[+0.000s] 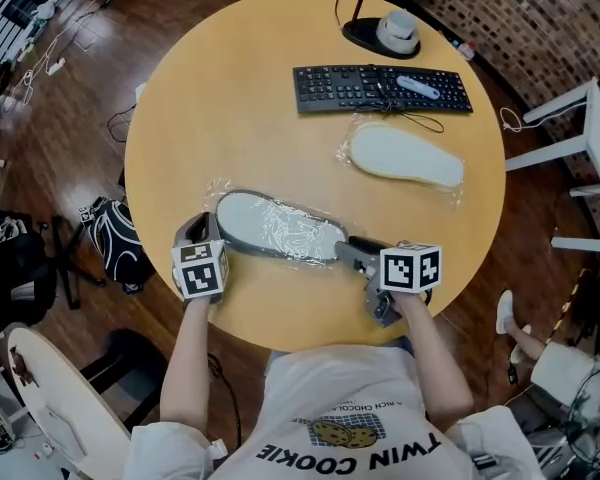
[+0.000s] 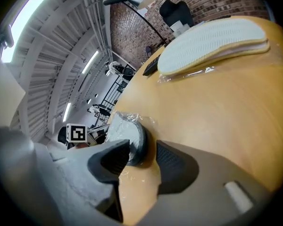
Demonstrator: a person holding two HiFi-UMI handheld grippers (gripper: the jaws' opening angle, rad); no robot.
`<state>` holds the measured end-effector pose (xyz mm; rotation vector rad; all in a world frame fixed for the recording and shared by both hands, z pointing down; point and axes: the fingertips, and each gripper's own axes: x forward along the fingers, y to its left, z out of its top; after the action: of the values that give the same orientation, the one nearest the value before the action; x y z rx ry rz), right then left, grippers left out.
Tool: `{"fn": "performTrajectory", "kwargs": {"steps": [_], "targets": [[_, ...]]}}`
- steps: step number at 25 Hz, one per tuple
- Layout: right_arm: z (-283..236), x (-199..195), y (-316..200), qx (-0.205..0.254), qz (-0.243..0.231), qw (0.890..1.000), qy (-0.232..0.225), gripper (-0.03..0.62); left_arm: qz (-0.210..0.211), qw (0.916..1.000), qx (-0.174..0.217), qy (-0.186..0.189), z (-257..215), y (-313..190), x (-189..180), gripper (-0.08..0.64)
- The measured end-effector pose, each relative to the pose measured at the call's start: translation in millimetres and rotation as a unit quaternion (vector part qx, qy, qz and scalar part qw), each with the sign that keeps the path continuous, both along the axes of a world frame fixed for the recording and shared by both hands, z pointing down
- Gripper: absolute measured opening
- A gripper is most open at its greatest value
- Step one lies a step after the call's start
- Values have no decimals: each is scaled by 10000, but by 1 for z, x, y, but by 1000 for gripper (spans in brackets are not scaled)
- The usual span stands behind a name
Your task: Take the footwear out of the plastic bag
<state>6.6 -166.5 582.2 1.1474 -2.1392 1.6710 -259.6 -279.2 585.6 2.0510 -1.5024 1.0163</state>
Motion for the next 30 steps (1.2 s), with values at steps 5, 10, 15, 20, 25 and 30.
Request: {"fn": "performTrajectory", "kwargs": {"steps": [5, 10, 15, 20, 25, 30], "targets": [[4, 0, 1, -180, -36, 9998, -91, 172, -32, 10000, -14, 22, 2, -1, -1, 5], [3, -10, -1, -306, -163, 9987, -366, 172, -46, 10000, -4, -18, 2, -1, 0, 5], [1, -20, -5, -365, -173, 9975, -576, 170, -73, 10000, -14, -2, 1, -1, 1, 5], [-1, -15, -9, -142, -86, 9987, -491, 133, -75, 10000, 23, 17, 1, -3, 3, 5], [-6, -14, -12, -32, -14, 9981, -623, 114, -114, 9999, -9, 0, 3, -3, 0, 5], [-14, -14, -16, 56, 58, 9970, -773, 104, -120, 9999, 9, 7, 1, -3, -1, 5]]}}
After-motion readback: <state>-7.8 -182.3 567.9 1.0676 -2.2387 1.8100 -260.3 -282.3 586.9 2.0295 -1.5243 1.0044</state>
